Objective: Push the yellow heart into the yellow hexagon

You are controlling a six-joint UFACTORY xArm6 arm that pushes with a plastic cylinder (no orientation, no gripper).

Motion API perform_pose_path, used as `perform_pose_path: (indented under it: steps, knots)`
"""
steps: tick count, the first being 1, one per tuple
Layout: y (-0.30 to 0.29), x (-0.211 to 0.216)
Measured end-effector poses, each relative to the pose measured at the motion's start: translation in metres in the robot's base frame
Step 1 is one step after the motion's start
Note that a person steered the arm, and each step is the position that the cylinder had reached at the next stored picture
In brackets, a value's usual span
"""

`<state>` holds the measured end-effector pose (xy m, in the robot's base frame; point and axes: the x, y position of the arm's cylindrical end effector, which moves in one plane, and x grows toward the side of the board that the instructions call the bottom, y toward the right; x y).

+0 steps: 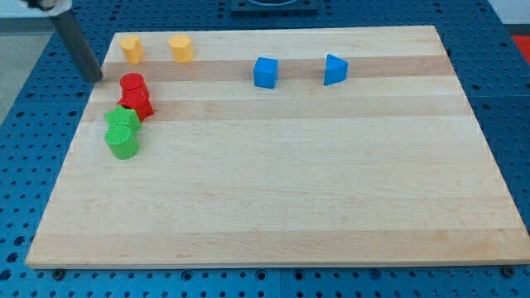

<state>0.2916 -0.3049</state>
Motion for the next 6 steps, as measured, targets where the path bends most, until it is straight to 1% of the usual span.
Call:
perform_pose_path:
  steps: [1, 4, 6]
  knots:
    - [0.000, -0.035]
    - [0.014, -0.057]
    - [0.068, -0.041]
